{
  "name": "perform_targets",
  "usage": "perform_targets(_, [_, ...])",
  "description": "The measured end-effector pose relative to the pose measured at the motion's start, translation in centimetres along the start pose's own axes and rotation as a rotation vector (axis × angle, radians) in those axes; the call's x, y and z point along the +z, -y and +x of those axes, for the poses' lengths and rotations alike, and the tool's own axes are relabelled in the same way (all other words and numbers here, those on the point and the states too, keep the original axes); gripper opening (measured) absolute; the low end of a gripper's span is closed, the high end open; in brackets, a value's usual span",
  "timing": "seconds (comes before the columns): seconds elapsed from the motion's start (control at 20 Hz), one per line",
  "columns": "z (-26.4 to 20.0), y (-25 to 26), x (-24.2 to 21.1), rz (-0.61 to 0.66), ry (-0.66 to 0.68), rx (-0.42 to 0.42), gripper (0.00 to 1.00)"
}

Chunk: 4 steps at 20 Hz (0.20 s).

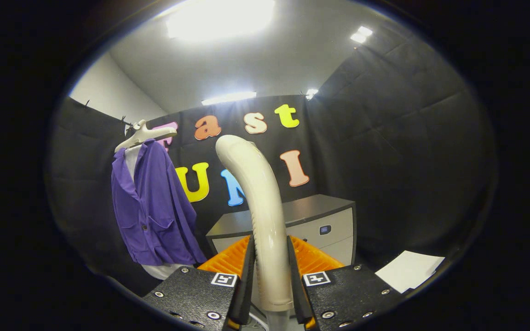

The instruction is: Iron the clothes twice with a garment steamer, once on the left side and once on the right side.

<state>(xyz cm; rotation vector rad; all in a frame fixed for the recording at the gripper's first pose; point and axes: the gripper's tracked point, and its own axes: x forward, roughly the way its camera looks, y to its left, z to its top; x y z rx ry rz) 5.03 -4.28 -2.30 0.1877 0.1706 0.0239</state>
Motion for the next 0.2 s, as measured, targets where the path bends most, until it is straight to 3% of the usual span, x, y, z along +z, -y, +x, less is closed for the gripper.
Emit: perform_targets(0.2, [0.29,-0.9,-0.7,-0.01,-0.026,0.004,0.38])
